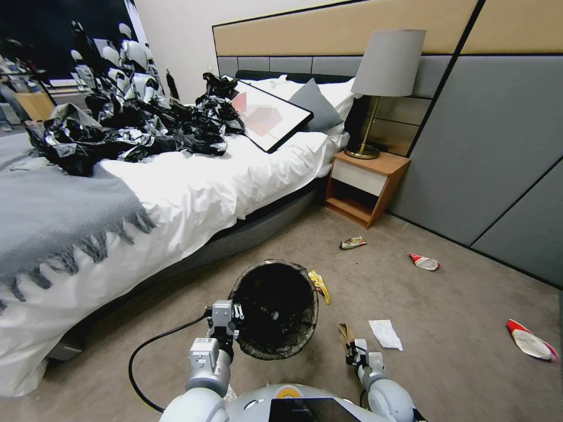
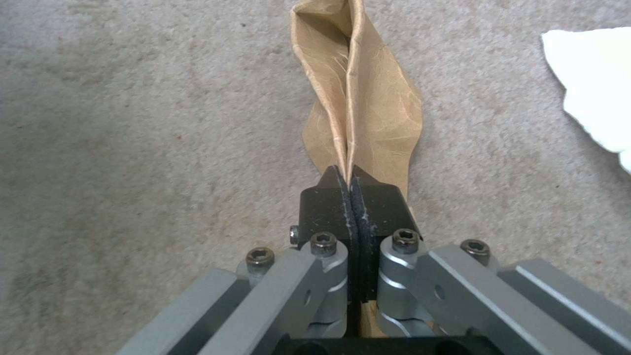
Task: Pick up the trash bin, then pick up the garbage from the floor and place it into the trash bin.
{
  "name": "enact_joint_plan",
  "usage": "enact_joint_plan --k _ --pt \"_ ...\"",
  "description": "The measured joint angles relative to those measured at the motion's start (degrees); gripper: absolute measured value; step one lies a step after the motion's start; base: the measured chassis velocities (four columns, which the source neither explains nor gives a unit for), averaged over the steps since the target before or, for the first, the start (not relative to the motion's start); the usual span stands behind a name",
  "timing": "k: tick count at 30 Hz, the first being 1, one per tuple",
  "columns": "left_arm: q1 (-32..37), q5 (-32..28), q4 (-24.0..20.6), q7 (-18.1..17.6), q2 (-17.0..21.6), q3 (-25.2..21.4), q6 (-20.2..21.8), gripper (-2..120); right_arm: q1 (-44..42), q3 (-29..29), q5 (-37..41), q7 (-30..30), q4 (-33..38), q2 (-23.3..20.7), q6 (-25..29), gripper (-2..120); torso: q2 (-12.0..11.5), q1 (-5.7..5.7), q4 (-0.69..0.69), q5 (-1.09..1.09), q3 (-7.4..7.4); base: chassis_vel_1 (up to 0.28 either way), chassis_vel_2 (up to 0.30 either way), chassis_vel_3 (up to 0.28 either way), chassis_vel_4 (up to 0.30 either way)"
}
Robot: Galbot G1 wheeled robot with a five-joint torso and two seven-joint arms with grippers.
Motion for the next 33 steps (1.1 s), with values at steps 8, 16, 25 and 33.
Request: enact_joint_plan --k 8,16,25,33 --pt "0.0 0.0 0.0 0.0 0.1 0.0 0.0 0 -0.3 0.9 -2.0 -1.5 -0.5 0.3 1.9 0 0.0 0.00 0.00 0.01 0.00 0.000 0.000 0.000 0.000" --pt "-0.1 -0.1 0.2 0.0 0.2 -0.1 0.0 0 0.5 3.9 -8.7 -2.8 7.8 2.3 14.2 0 0.0 0.00 -0.01 0.00 0.00 0.000 0.000 0.000 0.000" --pt "-0.3 -0.1 1.0 0.1 0.5 0.3 0.0 0 2.6 5.5 -12.4 -12.3 27.6 4.9 30.8 0 0.0 0.00 0.01 0.00 0.00 0.000 0.000 0.000 0.000" --pt "-0.7 -0.1 1.7 0.2 0.6 0.6 0.0 0 1.4 3.5 -9.8 -28.8 36.4 3.2 39.3 0 0.0 0.00 0.00 0.00 0.00 0.000 0.000 0.000 0.000"
